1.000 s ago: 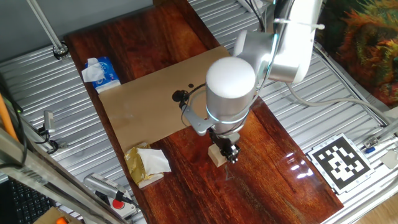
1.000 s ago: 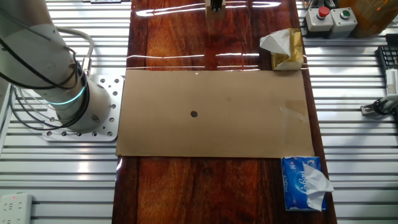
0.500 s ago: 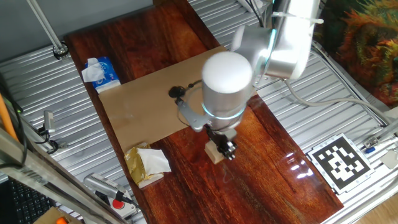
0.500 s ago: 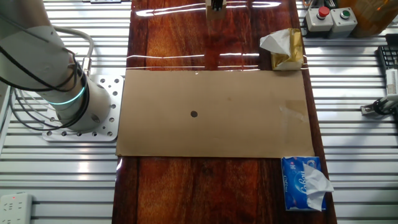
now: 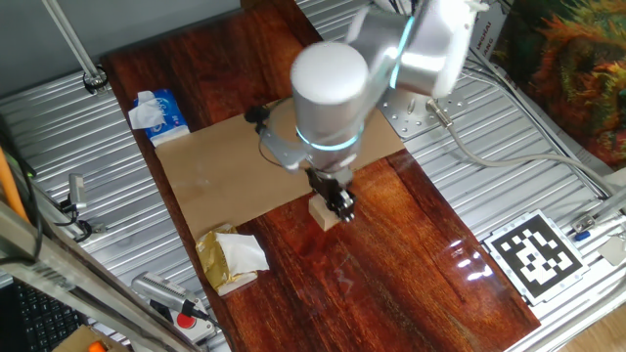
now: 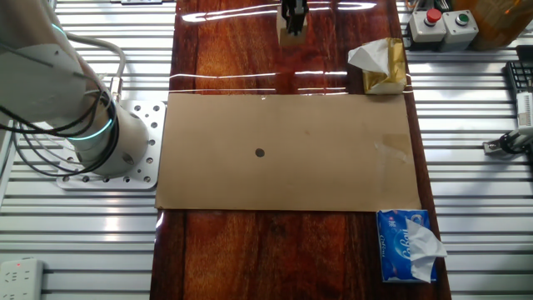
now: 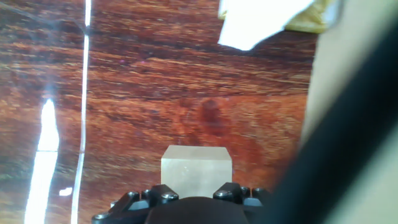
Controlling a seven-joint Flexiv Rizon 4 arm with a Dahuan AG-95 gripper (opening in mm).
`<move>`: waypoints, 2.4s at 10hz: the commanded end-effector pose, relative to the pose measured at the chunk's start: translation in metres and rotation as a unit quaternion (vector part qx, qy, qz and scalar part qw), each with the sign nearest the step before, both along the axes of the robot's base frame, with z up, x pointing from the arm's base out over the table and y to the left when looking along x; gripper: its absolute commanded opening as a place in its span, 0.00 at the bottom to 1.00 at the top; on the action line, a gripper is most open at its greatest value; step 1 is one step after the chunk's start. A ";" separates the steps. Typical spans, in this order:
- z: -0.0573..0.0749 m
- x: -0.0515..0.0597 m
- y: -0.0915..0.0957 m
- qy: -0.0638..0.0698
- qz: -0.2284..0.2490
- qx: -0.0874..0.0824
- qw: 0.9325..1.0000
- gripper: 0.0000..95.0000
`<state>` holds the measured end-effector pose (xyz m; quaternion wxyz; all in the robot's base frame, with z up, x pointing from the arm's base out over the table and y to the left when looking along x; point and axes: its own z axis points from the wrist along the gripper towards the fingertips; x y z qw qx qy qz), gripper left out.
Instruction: Grab the block and place it at the designated location
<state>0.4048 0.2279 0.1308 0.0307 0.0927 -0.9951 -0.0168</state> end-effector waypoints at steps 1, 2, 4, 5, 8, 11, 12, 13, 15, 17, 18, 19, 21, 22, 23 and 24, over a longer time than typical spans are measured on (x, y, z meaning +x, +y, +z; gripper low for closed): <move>0.002 -0.003 -0.016 -0.002 0.006 0.001 1.000 0.40; 0.004 -0.002 -0.023 -0.001 0.008 0.003 1.000 0.40; 0.006 -0.002 -0.032 -0.001 0.010 0.005 1.000 0.40; 0.004 -0.002 -0.038 -0.001 0.013 0.003 1.000 0.40; -0.003 0.002 -0.056 -0.002 0.018 0.005 1.000 0.40; -0.002 0.007 -0.069 -0.004 0.022 0.003 1.000 0.40; -0.001 0.011 -0.070 -0.004 0.024 0.003 1.000 0.40; 0.001 0.019 -0.072 -0.002 0.024 0.004 1.000 0.40; 0.002 0.022 -0.072 -0.004 0.026 0.006 1.000 0.40; 0.001 0.022 -0.072 -0.004 0.025 0.006 1.000 0.40; 0.001 0.022 -0.072 -0.004 0.025 0.006 1.000 0.40; 0.001 0.022 -0.072 -0.004 0.025 0.006 1.000 0.40; 0.001 0.022 -0.072 -0.004 0.025 0.006 1.000 0.40; 0.001 0.022 -0.072 -0.004 0.024 0.006 1.000 0.40; 0.002 0.022 -0.072 -0.005 0.022 0.006 1.000 0.40; 0.002 0.022 -0.072 -0.005 0.021 0.006 1.000 0.40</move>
